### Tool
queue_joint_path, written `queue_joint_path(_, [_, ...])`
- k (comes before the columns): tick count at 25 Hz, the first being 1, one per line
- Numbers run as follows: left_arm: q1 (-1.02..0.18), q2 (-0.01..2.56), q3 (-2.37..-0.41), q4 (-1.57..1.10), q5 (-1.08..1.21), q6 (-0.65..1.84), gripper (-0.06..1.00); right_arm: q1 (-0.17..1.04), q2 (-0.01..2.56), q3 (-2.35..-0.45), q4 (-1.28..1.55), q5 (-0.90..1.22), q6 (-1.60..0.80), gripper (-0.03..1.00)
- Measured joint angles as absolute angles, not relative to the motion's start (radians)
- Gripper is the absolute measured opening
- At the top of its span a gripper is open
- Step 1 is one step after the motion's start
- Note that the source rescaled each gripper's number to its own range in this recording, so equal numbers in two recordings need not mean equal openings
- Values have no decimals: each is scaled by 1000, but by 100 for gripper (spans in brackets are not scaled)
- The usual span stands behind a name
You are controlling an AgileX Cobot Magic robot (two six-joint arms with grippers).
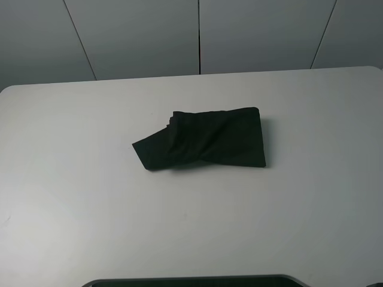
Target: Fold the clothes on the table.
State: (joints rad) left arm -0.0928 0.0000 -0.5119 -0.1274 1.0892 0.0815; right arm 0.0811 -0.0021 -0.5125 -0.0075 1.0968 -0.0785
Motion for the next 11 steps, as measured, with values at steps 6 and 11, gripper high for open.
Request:
queue_joint_path(6, [-93,0,-512,-127,1089,82,74,81,-2,-513,-8,1097,-79,94])
queue_joint_path(11, [-93,0,-512,-127,1089,82,74,81,-2,-513,-8,1097,-79,94])
